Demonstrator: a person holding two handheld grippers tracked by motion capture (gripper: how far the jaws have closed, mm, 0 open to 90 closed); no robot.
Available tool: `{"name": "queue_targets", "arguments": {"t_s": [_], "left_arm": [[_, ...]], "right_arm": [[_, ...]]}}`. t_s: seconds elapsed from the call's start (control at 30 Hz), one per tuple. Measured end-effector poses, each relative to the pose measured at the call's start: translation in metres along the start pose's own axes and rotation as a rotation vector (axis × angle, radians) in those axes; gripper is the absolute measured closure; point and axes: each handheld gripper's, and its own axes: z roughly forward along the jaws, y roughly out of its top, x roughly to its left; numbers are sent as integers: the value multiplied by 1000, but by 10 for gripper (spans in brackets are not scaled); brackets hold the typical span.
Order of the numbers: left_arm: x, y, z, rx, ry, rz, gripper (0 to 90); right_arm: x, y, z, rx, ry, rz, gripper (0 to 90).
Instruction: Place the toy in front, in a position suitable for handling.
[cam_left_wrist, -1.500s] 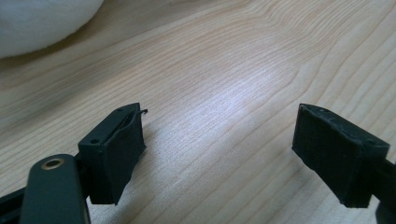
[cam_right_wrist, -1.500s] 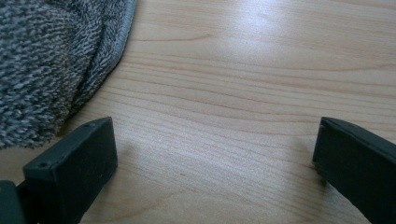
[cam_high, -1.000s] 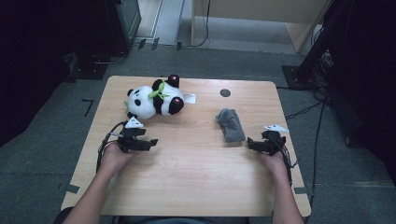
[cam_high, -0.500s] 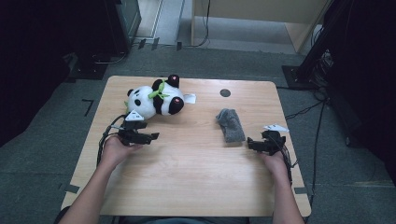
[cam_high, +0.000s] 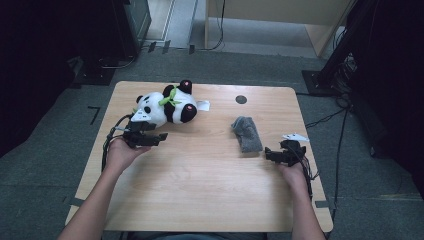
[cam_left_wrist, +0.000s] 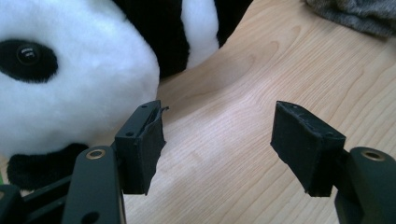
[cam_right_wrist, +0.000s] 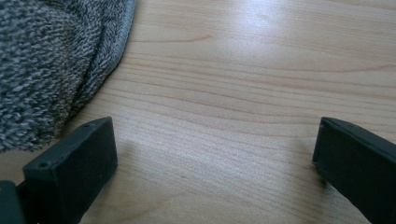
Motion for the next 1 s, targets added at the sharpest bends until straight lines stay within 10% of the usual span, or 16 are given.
{"name": "queue_targets", "arguments": {"t_s": [1.0], "left_arm": [[21, 73, -5, 3, 35, 30, 383]], "right_arm": [[1, 0, 0, 1, 1, -5, 0]]}}
